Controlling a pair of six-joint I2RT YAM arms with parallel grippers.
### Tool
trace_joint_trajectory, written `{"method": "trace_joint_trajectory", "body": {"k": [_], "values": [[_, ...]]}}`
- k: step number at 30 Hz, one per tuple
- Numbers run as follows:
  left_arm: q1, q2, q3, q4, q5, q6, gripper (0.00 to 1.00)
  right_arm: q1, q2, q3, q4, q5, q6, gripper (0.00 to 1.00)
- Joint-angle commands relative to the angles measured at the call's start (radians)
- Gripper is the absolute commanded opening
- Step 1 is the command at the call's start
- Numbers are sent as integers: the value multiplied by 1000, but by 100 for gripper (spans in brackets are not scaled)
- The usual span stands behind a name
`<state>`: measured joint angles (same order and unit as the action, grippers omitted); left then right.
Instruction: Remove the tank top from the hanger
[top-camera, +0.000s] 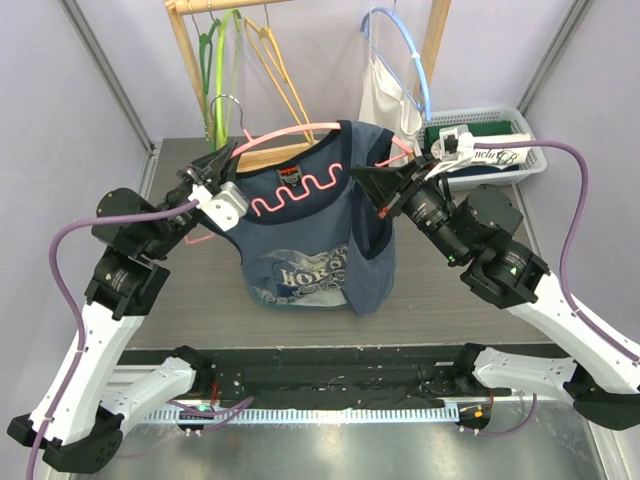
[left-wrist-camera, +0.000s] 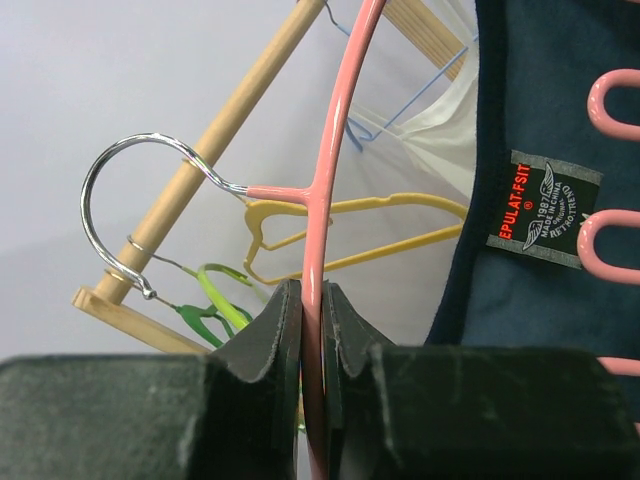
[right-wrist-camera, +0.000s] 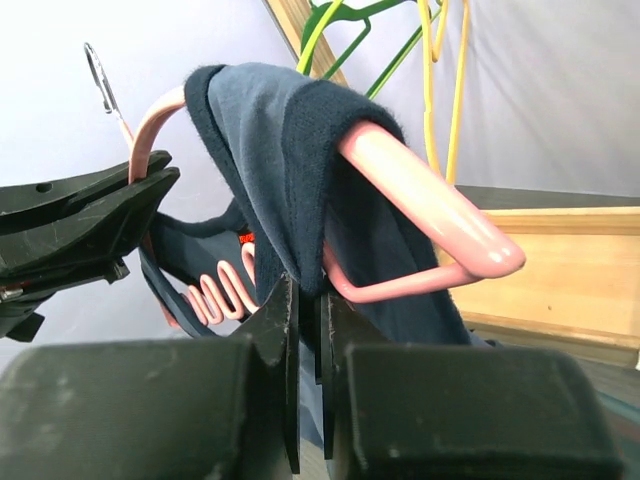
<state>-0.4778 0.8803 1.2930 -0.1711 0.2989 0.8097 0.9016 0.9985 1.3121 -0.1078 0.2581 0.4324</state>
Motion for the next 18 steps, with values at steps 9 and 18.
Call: {"method": "trace_joint_trajectory", "body": {"k": [9,18], "values": [[-8,-12,3,13,45,13,7,-1,-11,-57,-19,-11,-6,73],[-8,-21,-40,10,60,141,5,-1,-52,15,-99,21,-17,70]]}}
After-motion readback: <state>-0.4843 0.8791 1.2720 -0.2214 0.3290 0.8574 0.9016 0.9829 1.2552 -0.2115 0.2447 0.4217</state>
